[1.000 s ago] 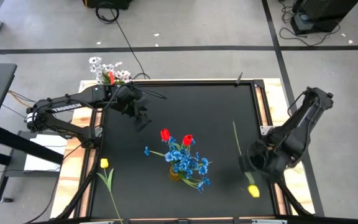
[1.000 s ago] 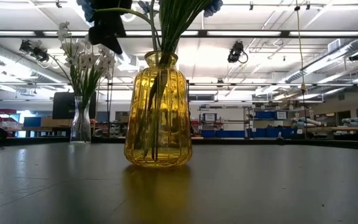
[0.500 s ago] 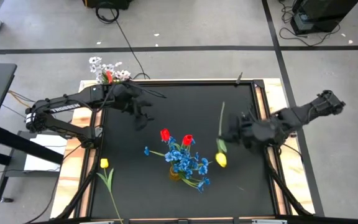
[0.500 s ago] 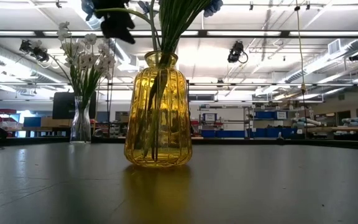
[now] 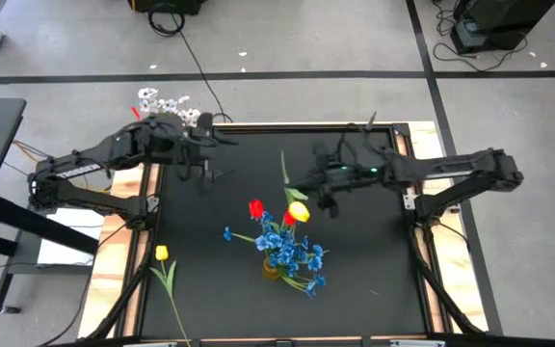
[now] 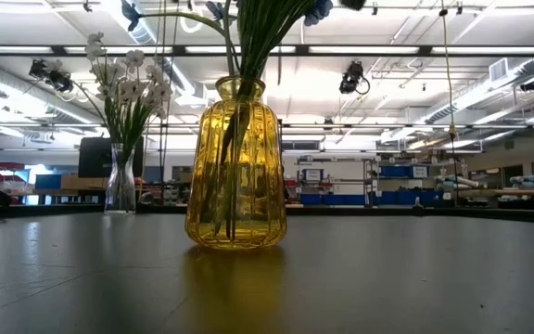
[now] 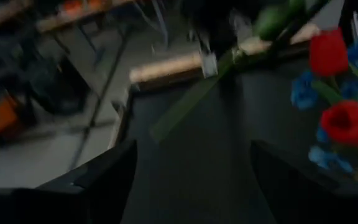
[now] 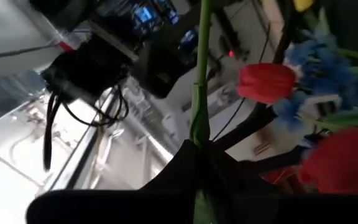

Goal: Sort flowers into vase by color
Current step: Put the right yellow flower into the transparent vase

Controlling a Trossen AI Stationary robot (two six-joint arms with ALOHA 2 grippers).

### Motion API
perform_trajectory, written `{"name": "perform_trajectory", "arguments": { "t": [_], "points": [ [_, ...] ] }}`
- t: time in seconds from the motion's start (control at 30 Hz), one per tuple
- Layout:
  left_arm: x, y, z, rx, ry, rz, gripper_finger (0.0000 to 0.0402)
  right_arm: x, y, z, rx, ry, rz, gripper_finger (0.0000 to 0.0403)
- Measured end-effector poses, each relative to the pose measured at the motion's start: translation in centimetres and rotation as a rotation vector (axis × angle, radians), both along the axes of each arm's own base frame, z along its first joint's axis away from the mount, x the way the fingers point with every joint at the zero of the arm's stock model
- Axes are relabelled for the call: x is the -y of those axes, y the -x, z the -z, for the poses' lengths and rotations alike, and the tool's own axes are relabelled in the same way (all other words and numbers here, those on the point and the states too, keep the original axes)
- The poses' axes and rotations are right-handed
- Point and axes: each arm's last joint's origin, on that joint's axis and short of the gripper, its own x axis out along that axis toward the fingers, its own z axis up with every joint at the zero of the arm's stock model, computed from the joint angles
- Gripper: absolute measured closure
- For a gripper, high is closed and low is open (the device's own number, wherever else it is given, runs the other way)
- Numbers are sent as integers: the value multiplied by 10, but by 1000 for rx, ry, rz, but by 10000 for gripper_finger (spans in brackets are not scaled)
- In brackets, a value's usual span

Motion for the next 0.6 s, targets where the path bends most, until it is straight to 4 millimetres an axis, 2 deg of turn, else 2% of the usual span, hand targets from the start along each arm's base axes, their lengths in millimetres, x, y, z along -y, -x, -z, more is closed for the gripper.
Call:
{"name": "perform_trajectory", "arguments": {
  "t": [0.2, 0.33, 0.47, 0.6],
  "points": [
    [6, -4, -3, 28, -85, 62, 84, 18, -38, 20, 107, -46, -26, 372],
    [8, -11, -1, 26, -96, 77, 93, 27, -53, 30, 170, -60, -30, 371],
    [9, -14, -4, 69, -104, 83, 131, 31, -59, 35, 200, -56, -62, 371],
    [8, -25, 2, 43, -91, 111, 178, 32, -59, 34, 224, -52, -67, 371]
  ]
}}
